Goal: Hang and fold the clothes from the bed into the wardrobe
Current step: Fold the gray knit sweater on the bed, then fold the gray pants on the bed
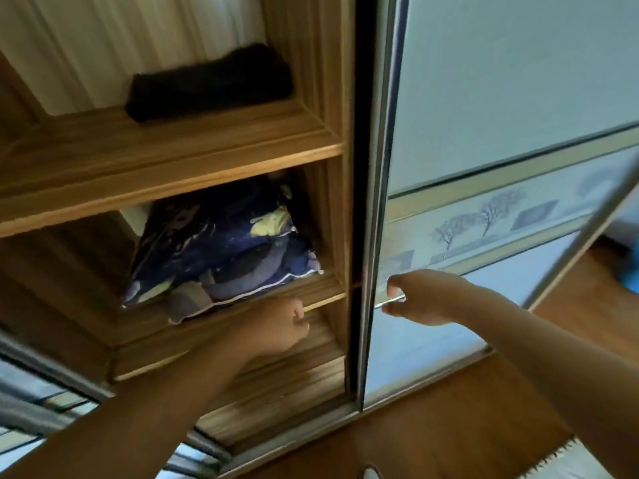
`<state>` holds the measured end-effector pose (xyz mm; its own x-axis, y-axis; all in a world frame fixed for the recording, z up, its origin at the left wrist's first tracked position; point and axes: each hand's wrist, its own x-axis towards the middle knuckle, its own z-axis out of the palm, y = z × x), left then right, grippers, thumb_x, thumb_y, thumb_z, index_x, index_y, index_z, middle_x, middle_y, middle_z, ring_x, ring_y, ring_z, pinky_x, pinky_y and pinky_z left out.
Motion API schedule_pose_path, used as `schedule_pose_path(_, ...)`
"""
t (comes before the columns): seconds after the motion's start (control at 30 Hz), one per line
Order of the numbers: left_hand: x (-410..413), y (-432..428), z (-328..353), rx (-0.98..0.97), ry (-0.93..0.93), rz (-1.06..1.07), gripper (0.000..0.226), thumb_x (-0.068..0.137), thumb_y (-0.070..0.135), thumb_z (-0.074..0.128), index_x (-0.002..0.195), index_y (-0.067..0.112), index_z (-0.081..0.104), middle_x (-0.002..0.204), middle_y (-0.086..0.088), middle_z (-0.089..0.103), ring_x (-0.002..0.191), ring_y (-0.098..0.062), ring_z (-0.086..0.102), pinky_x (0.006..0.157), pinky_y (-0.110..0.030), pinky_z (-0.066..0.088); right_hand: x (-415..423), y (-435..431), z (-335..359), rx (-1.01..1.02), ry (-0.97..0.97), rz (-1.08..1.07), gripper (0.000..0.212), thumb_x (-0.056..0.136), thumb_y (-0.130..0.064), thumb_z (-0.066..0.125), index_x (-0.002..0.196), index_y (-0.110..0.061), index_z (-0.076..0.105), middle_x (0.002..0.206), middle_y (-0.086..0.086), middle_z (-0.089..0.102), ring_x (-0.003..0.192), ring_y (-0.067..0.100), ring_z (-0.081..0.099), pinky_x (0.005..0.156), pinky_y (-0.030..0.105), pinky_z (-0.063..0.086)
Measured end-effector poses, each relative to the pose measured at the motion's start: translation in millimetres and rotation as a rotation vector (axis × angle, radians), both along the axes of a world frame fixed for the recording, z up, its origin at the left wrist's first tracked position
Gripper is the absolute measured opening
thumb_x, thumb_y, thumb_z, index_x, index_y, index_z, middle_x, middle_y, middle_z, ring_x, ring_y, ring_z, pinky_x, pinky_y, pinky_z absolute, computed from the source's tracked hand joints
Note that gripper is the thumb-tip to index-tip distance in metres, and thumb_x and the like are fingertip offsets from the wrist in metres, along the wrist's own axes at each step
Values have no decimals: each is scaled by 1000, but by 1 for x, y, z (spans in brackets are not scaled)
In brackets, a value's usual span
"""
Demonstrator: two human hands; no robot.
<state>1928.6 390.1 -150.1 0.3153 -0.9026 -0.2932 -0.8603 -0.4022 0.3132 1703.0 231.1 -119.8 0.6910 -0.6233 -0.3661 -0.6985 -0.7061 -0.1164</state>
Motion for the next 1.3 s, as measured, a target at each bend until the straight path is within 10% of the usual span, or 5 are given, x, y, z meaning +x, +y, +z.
schedule_pose_path(0.23,-62,-82,-56,121,83,-293,22,92,43,57,106,26,61,97,5,65,90,-14,61,84,-34,53,-90,-13,-51,141,62,-401,46,95,-63,47,130,-35,52,128,-3,61,108,20,57,95,44,51)
schedule_pose_path(0.37,-113,-126,-75,198,70,-508,22,93,42,52,111,30,56,74,11,60,66,1,53,55,-20,37,-147,-15,-69,190,49,-593,43,94,-61,48,126,-33,56,128,-3,62,116,23,58,97,45,50)
schedule_pose_path(0.6,-217,-216,-89,261,5,-754,20,96,36,51,111,25,57,102,7,59,93,-17,60,84,-34,52,-253,-15,-95,207,35,-921,41,91,-63,50,116,-31,58,120,-4,66,109,20,61,94,42,50)
schedule_pose_path(1.13,-465,-432,-104,186,-49,-1045,18,95,38,49,108,27,55,89,8,64,75,-11,61,65,-29,51,-462,-136,-111,226,-37,-1263,41,94,-60,47,126,-35,55,130,-4,59,115,23,57,83,38,44)
schedule_pose_path(1.3,-530,-494,-112,185,-105,-1153,20,95,40,51,110,27,56,98,6,65,87,-15,63,83,-40,58,-511,-183,-112,228,-28,-1309,40,95,-53,47,127,-31,57,129,-4,61,115,24,58,84,38,47)
